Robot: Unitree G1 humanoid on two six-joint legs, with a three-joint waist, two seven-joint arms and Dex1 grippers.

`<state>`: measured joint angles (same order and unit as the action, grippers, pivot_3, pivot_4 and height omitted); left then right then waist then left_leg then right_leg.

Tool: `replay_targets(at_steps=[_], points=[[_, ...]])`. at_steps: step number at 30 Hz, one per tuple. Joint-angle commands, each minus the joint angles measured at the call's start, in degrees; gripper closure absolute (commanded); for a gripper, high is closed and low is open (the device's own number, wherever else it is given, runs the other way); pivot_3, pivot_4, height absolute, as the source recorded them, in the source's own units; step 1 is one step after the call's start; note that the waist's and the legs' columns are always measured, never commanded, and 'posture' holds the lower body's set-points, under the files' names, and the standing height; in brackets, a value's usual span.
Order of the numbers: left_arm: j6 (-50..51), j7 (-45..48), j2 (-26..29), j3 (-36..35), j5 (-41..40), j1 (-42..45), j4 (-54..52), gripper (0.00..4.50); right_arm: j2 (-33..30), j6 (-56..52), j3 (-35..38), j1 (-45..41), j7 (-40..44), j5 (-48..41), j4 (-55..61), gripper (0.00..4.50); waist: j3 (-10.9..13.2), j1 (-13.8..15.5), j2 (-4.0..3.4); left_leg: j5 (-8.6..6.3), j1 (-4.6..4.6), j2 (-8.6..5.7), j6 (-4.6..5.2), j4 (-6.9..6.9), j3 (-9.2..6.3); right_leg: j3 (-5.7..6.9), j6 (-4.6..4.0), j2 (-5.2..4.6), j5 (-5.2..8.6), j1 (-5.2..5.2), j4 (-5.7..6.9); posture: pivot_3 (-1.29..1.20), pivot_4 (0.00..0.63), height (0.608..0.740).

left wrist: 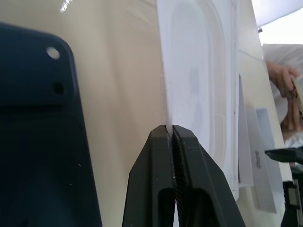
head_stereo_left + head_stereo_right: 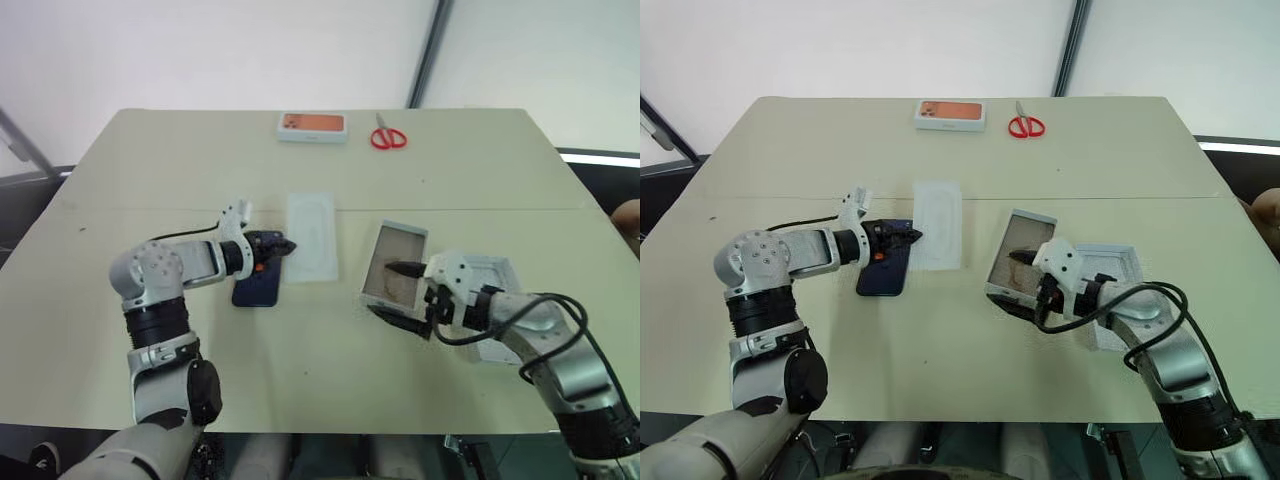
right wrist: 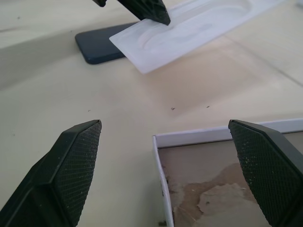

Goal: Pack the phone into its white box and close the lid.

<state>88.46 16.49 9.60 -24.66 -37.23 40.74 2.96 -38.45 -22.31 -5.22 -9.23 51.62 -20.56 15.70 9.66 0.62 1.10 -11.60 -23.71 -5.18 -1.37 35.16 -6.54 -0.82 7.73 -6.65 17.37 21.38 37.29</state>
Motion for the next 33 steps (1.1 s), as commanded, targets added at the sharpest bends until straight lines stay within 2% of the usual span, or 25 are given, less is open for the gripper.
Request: replay_targets(at_steps=[1,8,15,24,27,30,32,33], points=[[-0.07,1.46,-0.34,2.14,-1.74,-0.1,-3.19,4.5,-0.21,0.44,-3.71,-2.93,0.53,4.41,-3.79,0.89,0.0,-0.05,0.0,0.0,0.0,0.0,0.0,0.0,0.0,0.0,0.0,0.0,0.0,0.01,0.0,0.0,0.15,0.74],[0.38,1.4,-0.66,1.91,-2.17,-0.59,-4.4,4.5,-0.97,1.65,-5.96,-3.86,1.28,8.26,-4.9,4.48,0.01,-0.08,0.0,0.0,0.0,0.01,-0.01,-0.04,0.01,-0.01,0.0,0.01,0.0,0.04,0.0,0.0,0.15,0.74],[1.17,1.15,-1.67,0.54,-2.33,0.99,-3.7,4.5,0.51,5.95,-5.75,-2.19,6.49,4.61,0.21,4.48,0.01,-0.06,0.01,0.0,0.0,0.01,-0.01,-0.02,0.01,0.0,0.01,0.01,0.0,0.03,0.0,0.0,0.15,0.74],[2.98,0.23,-4.53,-0.79,-1.79,2.2,-3.49,4.5,1.38,10.6,-9.14,-1.93,9.09,7.18,-1.26,4.48,0.03,-0.11,0.04,0.0,0.0,0.01,-0.02,-0.02,0.0,0.01,0.01,0.01,0.0,0.03,0.0,0.0,0.15,0.74],[3.81,0.16,-4.96,-0.85,-1.86,2.12,-3.95,4.5,1.71,11.44,-9.11,-1.93,9.13,7.45,-2.11,3.51,0.03,-0.07,0.04,0.0,0.0,0.02,-0.02,-0.03,0.0,0.01,0.01,0.02,0.0,0.03,0.0,0.0,0.15,0.74],[3.87,-0.24,-5.31,0.29,-1.24,1.14,-4.6,4.5,1.74,12.31,-6.01,-2.26,7.53,6.5,-1.34,1.99,0.03,-0.04,0.04,0.0,0.0,0.02,-0.02,-0.02,0.0,0.01,0.01,0.02,0.0,0.02,0.0,0.0,0.15,0.74],[4.0,-0.72,-5.93,1.19,-1.69,0.53,-5.43,4.5,-0.18,9.27,-1.84,-0.69,7.93,2.58,1.67,0.94,0.04,0.02,0.05,0.0,0.0,0.01,-0.02,-0.02,0.0,0.01,0.01,0.01,0.0,0.02,0.0,0.0,0.15,0.74],[4.03,-1.08,-6.41,1.4,-1.84,0.13,-6.13,4.5,-1.3,7.91,0.93,0.77,8.47,-0.09,3.43,0.94,0.04,0.23,0.05,0.0,-0.01,0.01,-0.02,-0.02,0.0,0.0,0.01,0.01,0.0,0.01,-0.01,0.0,0.15,0.74]])
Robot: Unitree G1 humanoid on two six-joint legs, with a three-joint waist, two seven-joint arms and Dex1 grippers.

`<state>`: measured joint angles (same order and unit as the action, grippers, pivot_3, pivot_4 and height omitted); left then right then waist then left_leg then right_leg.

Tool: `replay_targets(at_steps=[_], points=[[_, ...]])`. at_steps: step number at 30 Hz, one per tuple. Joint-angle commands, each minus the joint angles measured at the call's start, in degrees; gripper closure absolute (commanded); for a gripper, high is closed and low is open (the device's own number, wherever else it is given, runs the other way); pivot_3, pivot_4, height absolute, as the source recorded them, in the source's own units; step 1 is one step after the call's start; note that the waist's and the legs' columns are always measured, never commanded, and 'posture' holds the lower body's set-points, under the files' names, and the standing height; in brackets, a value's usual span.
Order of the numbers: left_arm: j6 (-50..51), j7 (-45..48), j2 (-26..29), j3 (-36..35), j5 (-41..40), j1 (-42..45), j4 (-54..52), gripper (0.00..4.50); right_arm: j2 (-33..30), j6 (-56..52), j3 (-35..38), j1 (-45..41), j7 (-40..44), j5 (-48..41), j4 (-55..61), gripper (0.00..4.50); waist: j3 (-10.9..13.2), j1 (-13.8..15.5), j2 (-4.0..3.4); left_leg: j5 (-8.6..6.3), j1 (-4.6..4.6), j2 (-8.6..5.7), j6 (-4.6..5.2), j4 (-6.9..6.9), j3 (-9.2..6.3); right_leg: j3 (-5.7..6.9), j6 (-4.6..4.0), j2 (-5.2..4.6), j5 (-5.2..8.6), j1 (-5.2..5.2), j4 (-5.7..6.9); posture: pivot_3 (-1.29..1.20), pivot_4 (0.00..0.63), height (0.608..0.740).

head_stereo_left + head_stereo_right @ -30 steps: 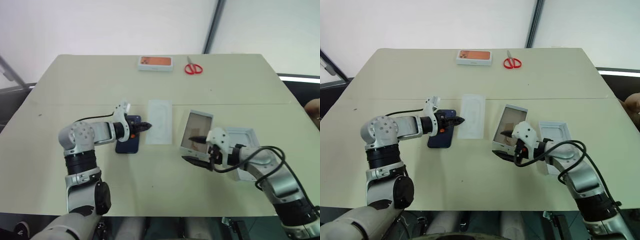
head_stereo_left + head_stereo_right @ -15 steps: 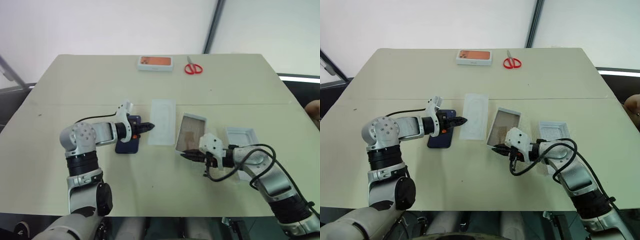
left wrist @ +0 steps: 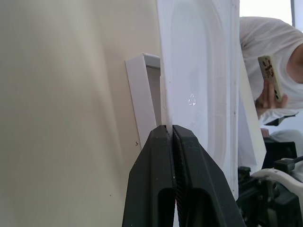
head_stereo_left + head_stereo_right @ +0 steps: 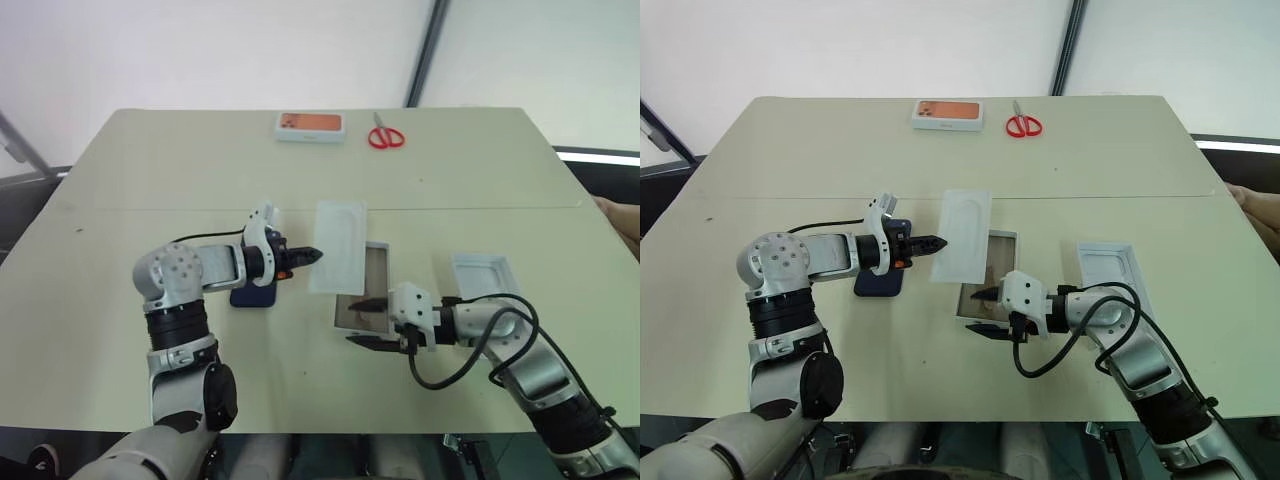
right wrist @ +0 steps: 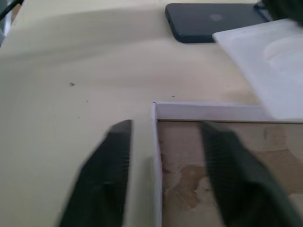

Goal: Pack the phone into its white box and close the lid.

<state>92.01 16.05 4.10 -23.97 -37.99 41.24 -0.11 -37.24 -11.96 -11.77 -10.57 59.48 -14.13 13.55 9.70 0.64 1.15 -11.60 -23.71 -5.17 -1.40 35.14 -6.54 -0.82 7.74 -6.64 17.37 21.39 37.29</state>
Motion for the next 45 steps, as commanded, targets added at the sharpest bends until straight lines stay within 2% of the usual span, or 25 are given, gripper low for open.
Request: replay_targets(at_steps=[1,5,9,13,22,26,32,39,45], points=[[0.49,-0.74,-1.04,1.41,-1.31,-0.93,-3.87,4.5,-3.88,-4.42,10.47,4.16,1.48,-9.67,7.34,0.94,0.0,0.39,0.0,0.0,-0.03,-0.01,0.0,0.0,-0.02,0.01,0.0,-0.02,0.0,-0.01,-0.03,0.0,0.15,0.74],[0.49,-2.05,-3.63,1.53,-1.56,-1.34,-4.81,4.5,-8.7,-3.71,18.13,12.73,2.6,-10.91,8.83,0.94,0.04,0.21,0.07,-0.05,-0.19,-0.04,0.08,0.06,-0.05,0.07,0.01,-0.05,0.0,0.01,-0.17,0.0,0.15,0.74],[0.49,-3.52,-6.61,1.61,-0.68,-1.84,-4.53,4.5,-9.1,-1.87,22.42,15.28,0.77,-9.79,6.66,0.94,0.04,-0.14,0.07,-0.04,-0.18,0.0,0.07,0.11,0.0,0.07,0.01,-0.04,0.0,0.01,-0.15,0.0,0.15,0.74],[0.49,-5.23,-8.77,2.69,-0.14,-2.74,-3.52,4.5,-7.98,-0.25,21.78,13.71,-1.12,-8.23,5.27,0.94,0.04,-0.05,0.06,-0.04,-0.16,0.03,0.06,0.07,0.06,0.05,0.01,-0.03,0.0,0.03,-0.15,0.0,0.15,0.74],[0.49,-7.03,-9.32,3.34,-2.17,-3.31,-2.7,4.5,-6.66,1.85,19.77,11.7,-2.72,-6.06,3.66,0.94,0.05,0.14,0.08,-0.03,-0.21,-0.01,0.07,0.12,0.02,0.06,0.02,-0.04,-0.01,0.03,-0.16,0.0,0.15,0.74],[0.49,-7.87,-9.39,3.18,-3.38,-3.63,-2.59,3.12,-6.48,2.5,19.35,10.93,-2.84,-5.72,2.89,0.87,0.05,0.13,0.08,-0.03,-0.21,0.0,0.07,0.11,0.02,0.06,0.02,-0.04,-0.01,0.04,-0.15,0.0,0.15,0.74],[0.49,-8.27,-7.07,3.79,-5.04,-2.94,-3.34,0.11,-5.08,4.26,18.02,7.85,-3.52,-4.58,0.21,0.87,0.03,0.08,0.05,-0.03,-0.13,0.0,0.06,0.11,0.02,0.07,0.02,-0.03,-0.01,-0.04,-0.15,0.0,0.15,0.74],[-0.96,-1.94,-1.75,3.36,-9.01,-0.52,-8.15,0.05,1.04,0.38,16.23,-1.22,-9.91,-5.05,-1.51,0.87,0.04,0.0,0.04,-0.01,-0.18,0.0,0.03,0.08,0.0,0.05,0.01,-0.02,-0.01,0.06,-0.13,0.0,0.15,0.74],[-0.44,0.98,-0.37,2.89,-10.83,-0.54,-9.02,0.05,1.87,1.26,14.0,-2.95,-10.84,-2.57,-3.02,0.87,0.05,0.08,0.04,0.0,-0.2,-0.04,0.02,0.04,-0.04,0.06,0.01,-0.03,-0.01,0.06,-0.14,0.0,0.15,0.74]])
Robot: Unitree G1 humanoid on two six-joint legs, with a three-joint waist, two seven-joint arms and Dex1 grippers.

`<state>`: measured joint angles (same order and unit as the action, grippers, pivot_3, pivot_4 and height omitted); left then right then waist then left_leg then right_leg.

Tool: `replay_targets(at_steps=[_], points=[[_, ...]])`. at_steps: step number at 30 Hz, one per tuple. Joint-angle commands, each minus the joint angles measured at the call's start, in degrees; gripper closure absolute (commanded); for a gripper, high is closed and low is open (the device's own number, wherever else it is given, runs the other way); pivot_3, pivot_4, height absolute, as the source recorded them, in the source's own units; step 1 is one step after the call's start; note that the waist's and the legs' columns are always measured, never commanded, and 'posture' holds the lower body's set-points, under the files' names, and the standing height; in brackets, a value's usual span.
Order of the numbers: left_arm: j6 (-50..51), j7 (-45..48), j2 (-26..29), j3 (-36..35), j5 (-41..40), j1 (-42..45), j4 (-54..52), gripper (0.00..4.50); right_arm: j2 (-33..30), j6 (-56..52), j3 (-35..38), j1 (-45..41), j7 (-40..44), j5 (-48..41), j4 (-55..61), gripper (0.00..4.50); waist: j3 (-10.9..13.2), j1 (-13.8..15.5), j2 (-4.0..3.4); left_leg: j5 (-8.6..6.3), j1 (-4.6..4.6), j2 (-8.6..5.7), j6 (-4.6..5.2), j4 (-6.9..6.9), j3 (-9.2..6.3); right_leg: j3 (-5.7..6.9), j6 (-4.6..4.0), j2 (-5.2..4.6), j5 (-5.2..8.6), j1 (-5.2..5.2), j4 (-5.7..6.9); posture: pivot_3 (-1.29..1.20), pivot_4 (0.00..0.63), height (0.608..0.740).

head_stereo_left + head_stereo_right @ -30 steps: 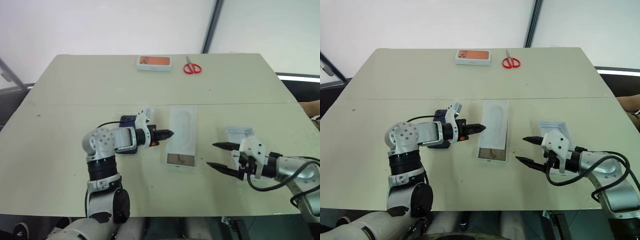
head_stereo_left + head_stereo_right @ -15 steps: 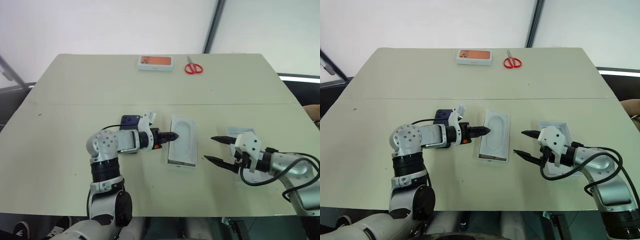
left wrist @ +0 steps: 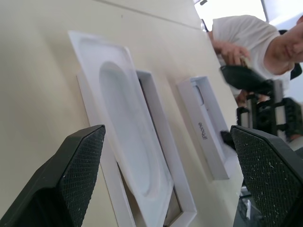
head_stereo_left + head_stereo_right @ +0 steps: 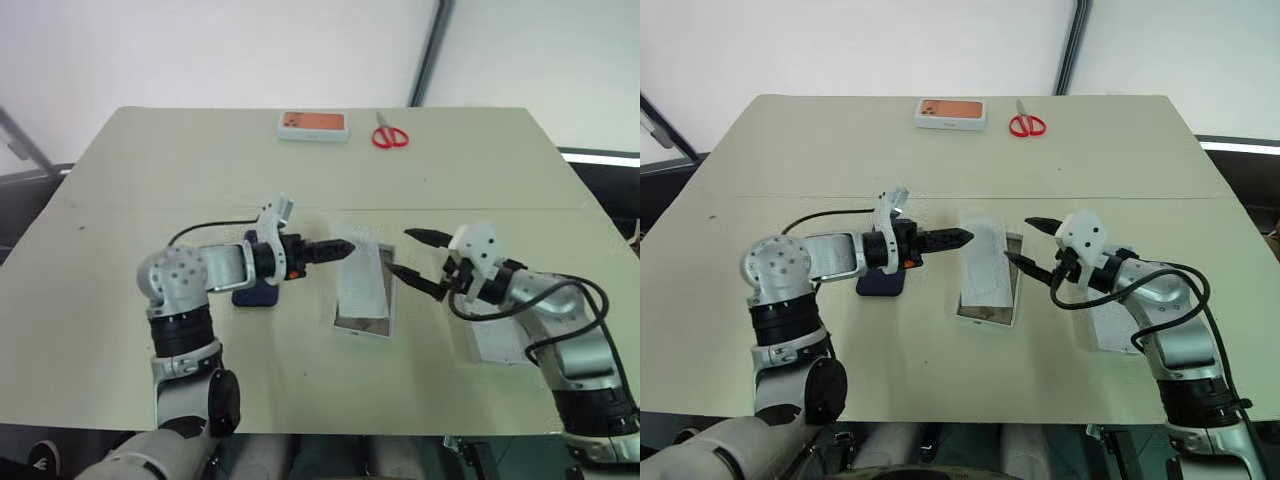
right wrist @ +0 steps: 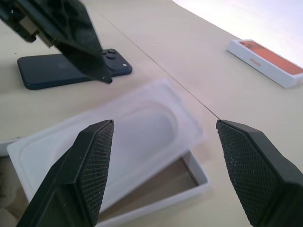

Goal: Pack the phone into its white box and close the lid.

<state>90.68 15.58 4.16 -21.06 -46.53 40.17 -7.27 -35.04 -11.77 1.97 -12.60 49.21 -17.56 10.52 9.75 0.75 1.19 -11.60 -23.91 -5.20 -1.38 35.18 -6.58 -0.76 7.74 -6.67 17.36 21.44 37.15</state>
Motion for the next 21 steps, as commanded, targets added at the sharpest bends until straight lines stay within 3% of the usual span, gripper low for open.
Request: replay_targets(at_steps=[1,4,9,10,11,16,17,21], points=[[0.89,1.89,0.12,0.88,-2.23,-0.09,-2.21,0.05,-0.37,1.11,0.26,-0.95,-0.48,0.84,0.01,0.87,0.0,-0.04,0.0,0.0,0.0,-0.02,0.0,0.01,0.01,-0.01,0.0,-0.01,0.0,0.0,0.01,0.0,0.15,0.74],[-3.29,3.67,2.85,5.45,-0.64,-3.16,-4.41,0.05,-0.35,0.5,0.21,-1.31,-0.56,0.42,0.12,0.87,-0.01,-0.29,-0.02,0.0,0.03,0.0,0.0,0.01,0.01,-0.02,0.0,0.0,0.0,-0.01,0.02,0.0,0.15,0.74],[-21.59,13.04,11.12,11.19,3.61,-6.57,-9.6,0.05,1.25,0.05,-3.57,-2.75,-1.27,2.33,0.18,0.87,0.01,-0.56,-0.06,0.04,0.02,0.07,-0.07,-0.09,0.03,-0.06,-0.04,0.07,-0.01,0.1,0.05,0.0,0.15,0.74],[-25.97,15.57,12.89,11.74,4.84,-7.82,-9.76,0.0,2.1,0.01,-4.51,-3.63,-2.11,3.15,-0.48,1.39,0.0,-0.65,-0.08,0.04,0.02,0.07,-0.07,-0.11,0.02,-0.07,-0.04,0.07,-0.01,0.1,0.04,0.0,0.15,0.74],[-28.62,17.35,14.48,11.92,5.41,-8.76,-9.23,0.0,2.9,0.12,-5.46,-4.43,-2.95,4.1,-1.08,1.64,0.0,-0.68,-0.1,0.04,0.04,0.08,-0.07,-0.13,0.05,-0.09,-0.05,0.07,-0.01,0.1,0.03,0.0,0.15,0.74],[-50.84,29.43,22.26,14.8,13.57,-16.31,-7.16,0.0,6.43,1.2,-11.41,-7.82,-6.51,10.99,-4.76,4.21,0.02,-1.15,-0.14,0.04,0.01,0.06,-0.06,-0.18,0.06,-0.12,-0.08,0.02,-0.01,0.17,0.01,0.0,0.15,0.74],[-52.12,31.04,22.7,13.93,12.65,-17.19,-6.19,0.0,6.76,1.51,-12.48,-8.32,-7.09,12.54,-5.62,4.43,0.03,-1.17,-0.16,0.04,0.0,0.06,-0.06,-0.2,0.07,-0.12,-0.08,0.0,-0.01,0.17,-0.02,0.0,0.15,0.74],[-56.31,34.17,23.61,10.65,10.08,-19.03,-4.44,0.0,6.85,2.88,-14.34,-9.52,-7.04,15.37,-8.18,4.43,0.04,-1.03,-0.16,0.04,-0.11,0.02,-0.04,-0.13,0.02,-0.09,-0.1,-0.05,-0.02,0.44,-0.02,0.0,0.15,0.74]])
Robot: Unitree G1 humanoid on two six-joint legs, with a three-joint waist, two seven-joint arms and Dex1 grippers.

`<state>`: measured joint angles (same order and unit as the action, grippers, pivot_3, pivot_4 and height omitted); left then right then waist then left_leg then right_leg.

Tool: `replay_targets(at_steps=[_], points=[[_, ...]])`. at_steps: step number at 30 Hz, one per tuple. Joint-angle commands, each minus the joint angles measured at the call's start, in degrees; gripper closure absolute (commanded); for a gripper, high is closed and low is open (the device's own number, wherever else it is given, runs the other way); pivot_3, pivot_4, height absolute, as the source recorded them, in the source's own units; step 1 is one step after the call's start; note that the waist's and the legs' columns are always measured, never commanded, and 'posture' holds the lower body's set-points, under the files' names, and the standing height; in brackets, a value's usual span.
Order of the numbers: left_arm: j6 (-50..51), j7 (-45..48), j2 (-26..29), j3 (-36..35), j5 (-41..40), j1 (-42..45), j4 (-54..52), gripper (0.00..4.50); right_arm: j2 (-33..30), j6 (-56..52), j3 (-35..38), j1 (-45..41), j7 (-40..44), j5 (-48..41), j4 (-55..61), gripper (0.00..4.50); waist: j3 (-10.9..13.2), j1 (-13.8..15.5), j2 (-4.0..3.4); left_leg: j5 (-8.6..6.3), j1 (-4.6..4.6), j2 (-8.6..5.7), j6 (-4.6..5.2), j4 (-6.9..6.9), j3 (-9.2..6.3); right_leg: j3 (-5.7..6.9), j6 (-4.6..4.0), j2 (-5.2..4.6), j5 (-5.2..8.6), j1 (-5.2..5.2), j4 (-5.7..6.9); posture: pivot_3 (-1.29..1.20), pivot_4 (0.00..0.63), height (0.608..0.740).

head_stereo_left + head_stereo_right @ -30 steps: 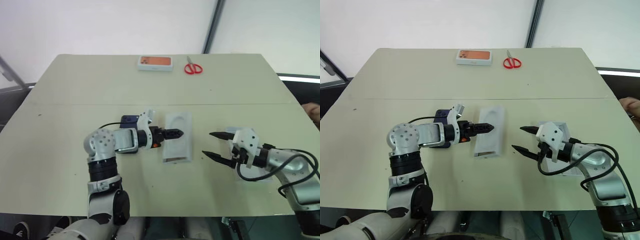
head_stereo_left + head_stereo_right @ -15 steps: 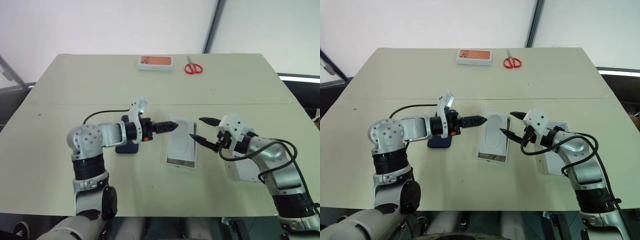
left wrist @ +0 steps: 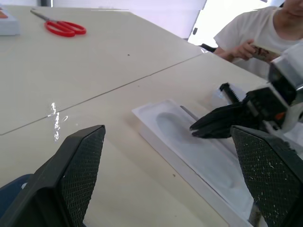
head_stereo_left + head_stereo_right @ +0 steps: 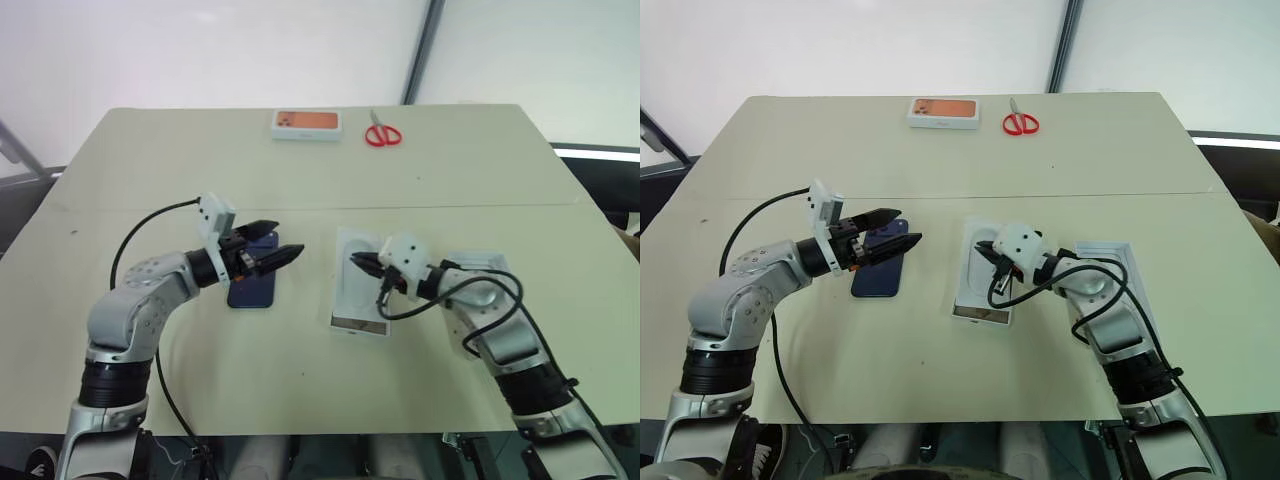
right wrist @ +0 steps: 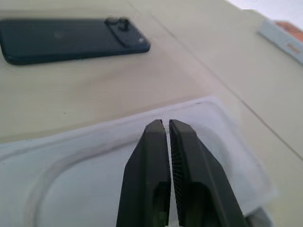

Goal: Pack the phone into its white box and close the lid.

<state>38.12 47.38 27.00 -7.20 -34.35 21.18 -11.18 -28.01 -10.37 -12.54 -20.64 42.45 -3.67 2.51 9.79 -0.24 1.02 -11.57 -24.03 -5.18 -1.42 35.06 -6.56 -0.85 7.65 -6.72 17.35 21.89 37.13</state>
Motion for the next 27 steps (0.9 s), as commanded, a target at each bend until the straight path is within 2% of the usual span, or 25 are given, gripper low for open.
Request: replay_targets(at_steps=[1,5,10,16,19,24,27], points=[[-4.59,3.19,1.32,-3.53,-2.09,-1.01,-0.73,0.0,-1.27,2.15,-1.08,-2.1,-0.09,3.71,-1.41,4.43,0.0,-0.04,0.0,0.0,-0.02,0.0,0.0,0.01,0.0,0.0,-0.01,0.0,-0.01,0.04,0.0,0.0,0.15,0.74],[-5.39,2.78,1.86,-3.28,-1.6,-2.91,-0.56,0.0,-3.8,2.9,-3.6,-2.69,2.35,7.15,-2.45,4.43,0.0,-0.43,-0.01,0.0,-0.05,0.01,0.01,-0.05,0.04,-0.01,0.01,0.01,-0.01,0.16,0.05,0.0,0.15,0.74],[-5.15,2.28,1.74,-3.09,-2.38,-3.11,-1.44,0.0,-6.65,1.68,-4.56,0.7,10.06,3.51,3.76,4.43,0.0,-0.42,0.0,0.01,-0.13,0.05,0.0,0.0,0.01,0.0,0.02,0.06,-0.02,0.19,0.1,0.0,0.15,0.74],[-6.59,1.93,1.82,-2.72,-1.23,-2.42,-0.17,0.0,-7.63,-3.7,-4.84,2.7,14.17,1.21,8.52,4.43,0.0,-0.43,-0.01,0.01,-0.13,0.06,0.01,0.01,0.01,0.0,0.02,0.06,-0.02,0.0,0.11,0.0,0.15,0.74],[-6.8,1.84,2.0,-2.66,-1.09,-2.04,0.23,0.0,-8.5,-3.81,-5.44,3.57,14.68,2.57,9.91,4.43,0.0,-0.39,-0.01,0.01,-0.13,0.05,0.01,-0.01,0.0,0.0,0.02,0.05,-0.02,0.0,0.1,0.0,0.15,0.74],[-7.32,1.19,1.65,-2.08,-0.51,-1.75,0.66,0.0,-9.18,-8.32,-4.94,3.96,17.32,-0.62,14.13,4.43,0.0,-0.36,0.0,0.01,-0.14,0.05,0.01,0.01,0.0,0.01,0.02,0.04,-0.02,0.01,0.1,0.0,0.15,0.74],[-7.68,0.69,1.43,-1.66,-0.25,-1.59,0.84,0.0,-8.07,-5.22,-4.6,2.35,14.54,1.93,11.43,4.43,0.0,-0.36,0.0,0.01,-0.15,0.05,0.01,0.02,0.0,0.01,0.02,0.03,-0.02,0.0,0.1,0.0,0.15,0.74]])
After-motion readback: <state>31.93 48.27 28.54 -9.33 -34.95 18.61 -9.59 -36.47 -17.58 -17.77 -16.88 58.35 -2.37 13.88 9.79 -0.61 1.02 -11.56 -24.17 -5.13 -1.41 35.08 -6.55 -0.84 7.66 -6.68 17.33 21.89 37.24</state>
